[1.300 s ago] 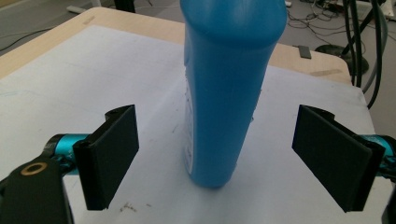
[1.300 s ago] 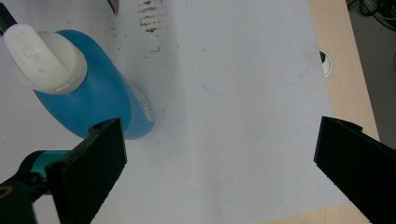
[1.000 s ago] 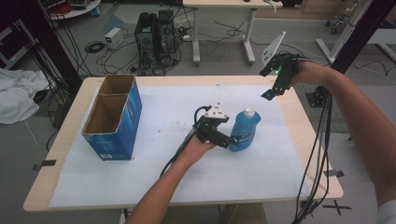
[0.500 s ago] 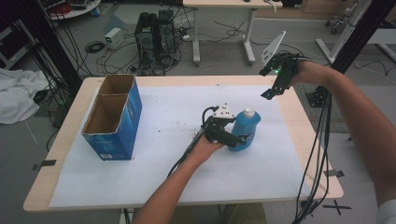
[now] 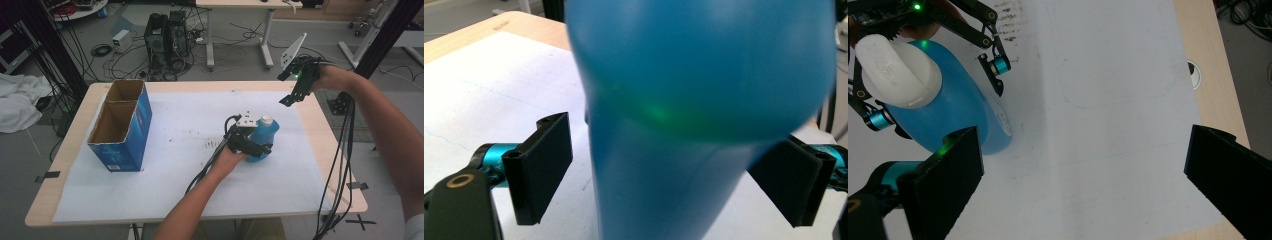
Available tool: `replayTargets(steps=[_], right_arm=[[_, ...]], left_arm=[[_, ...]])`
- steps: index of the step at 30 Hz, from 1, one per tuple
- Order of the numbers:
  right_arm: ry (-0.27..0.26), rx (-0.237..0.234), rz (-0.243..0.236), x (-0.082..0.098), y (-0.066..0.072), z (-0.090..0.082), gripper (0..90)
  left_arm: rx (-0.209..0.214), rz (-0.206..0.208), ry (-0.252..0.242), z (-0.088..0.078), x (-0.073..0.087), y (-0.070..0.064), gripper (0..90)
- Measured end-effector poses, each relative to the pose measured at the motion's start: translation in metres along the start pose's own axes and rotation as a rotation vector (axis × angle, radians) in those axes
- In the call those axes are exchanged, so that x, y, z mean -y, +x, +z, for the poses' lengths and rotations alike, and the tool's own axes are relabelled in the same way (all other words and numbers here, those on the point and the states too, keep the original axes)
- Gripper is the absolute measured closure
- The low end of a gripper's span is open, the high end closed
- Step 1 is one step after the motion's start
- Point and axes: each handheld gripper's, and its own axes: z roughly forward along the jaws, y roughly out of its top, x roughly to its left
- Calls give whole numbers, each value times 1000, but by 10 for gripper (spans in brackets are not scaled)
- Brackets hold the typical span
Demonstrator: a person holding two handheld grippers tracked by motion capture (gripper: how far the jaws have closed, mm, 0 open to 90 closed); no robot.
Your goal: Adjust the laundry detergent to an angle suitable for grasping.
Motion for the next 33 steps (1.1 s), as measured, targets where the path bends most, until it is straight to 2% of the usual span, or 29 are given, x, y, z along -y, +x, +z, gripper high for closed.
replayTargets(steps=[3,4,7,11,18,23,24,26,31,32,33], right_arm=[[-3,2,3,0,0,0,14],[-3,3,4,0,0,0,14],[-5,3,0,1,0,0,14],[-7,4,4,1,0,-1,14],[-8,6,14,1,1,-2,14],[-9,6,15,1,1,-2,14],[-9,5,15,0,1,-2,14],[-3,6,22,0,1,-2,14],[-7,7,17,-1,1,-2,14],[-9,8,18,-1,2,-2,14],[-11,6,11,0,1,-2,14]], left_arm=[[-17,14,-12,1,0,0,146],[-21,31,3,0,0,1,146],[-26,-7,-33,3,0,-1,146],[-24,5,-8,4,1,-2,146],[-36,-9,-33,6,3,-4,147],[-50,13,-15,4,5,-4,150],[-47,6,-35,5,5,-5,163],[-54,19,-25,4,4,-5,188],[-63,12,-34,4,5,-5,242],[-62,28,-16,3,4,-4,244],[-63,13,-22,4,5,-5,245]])
